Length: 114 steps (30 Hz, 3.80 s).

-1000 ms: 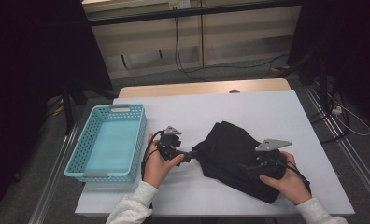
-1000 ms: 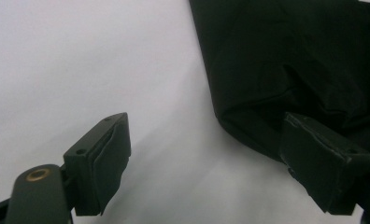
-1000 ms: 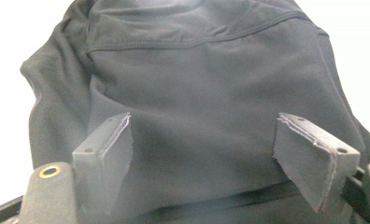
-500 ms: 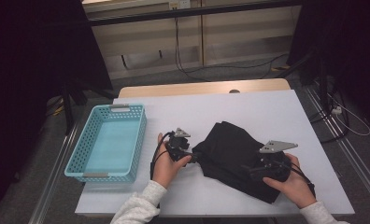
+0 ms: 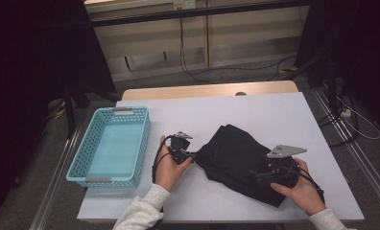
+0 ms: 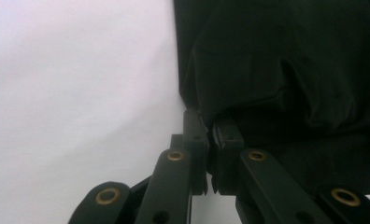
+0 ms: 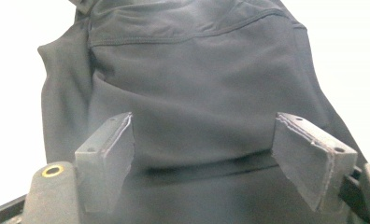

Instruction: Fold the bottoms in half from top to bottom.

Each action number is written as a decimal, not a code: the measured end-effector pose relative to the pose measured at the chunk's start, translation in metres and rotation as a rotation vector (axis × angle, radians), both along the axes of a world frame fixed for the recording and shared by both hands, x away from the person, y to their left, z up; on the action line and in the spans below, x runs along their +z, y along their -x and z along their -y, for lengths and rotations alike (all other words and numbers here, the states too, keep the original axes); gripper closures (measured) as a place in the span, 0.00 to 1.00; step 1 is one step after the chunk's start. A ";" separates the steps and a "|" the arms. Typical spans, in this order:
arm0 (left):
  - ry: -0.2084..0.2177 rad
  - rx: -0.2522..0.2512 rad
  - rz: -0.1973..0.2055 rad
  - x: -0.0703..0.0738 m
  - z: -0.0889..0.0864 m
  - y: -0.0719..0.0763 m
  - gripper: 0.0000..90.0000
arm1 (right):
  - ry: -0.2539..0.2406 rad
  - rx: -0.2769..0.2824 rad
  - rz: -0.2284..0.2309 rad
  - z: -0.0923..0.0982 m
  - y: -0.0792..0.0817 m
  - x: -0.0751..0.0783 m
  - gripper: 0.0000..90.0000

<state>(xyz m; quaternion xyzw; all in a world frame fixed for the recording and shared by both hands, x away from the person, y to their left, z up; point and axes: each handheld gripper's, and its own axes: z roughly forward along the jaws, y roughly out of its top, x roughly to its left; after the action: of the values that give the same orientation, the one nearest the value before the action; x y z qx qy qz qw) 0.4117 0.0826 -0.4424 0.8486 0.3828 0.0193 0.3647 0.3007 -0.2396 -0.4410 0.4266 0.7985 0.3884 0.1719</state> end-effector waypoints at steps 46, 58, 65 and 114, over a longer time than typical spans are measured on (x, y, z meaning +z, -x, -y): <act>-0.012 0.069 0.062 0.017 -0.038 -0.005 0.27 | -0.017 0.210 -0.009 -0.075 -0.001 0.000 0.97; 0.005 0.079 0.064 0.020 -0.040 -0.008 0.24 | -0.012 0.212 -0.006 -0.066 0.005 0.006 0.97; 0.012 0.087 0.071 0.021 -0.041 -0.009 0.24 | -0.024 0.201 0.006 -0.061 0.007 0.010 0.97; 0.025 0.073 0.050 0.016 -0.038 -0.011 0.21 | -0.064 0.201 0.008 -0.033 0.025 0.022 0.97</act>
<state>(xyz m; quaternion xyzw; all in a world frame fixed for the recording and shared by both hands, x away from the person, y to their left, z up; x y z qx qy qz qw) 0.4228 0.1205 -0.4261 0.8287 0.4044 0.0487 0.3838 0.2757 -0.2070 -0.4189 0.3481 0.8238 0.4307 0.1212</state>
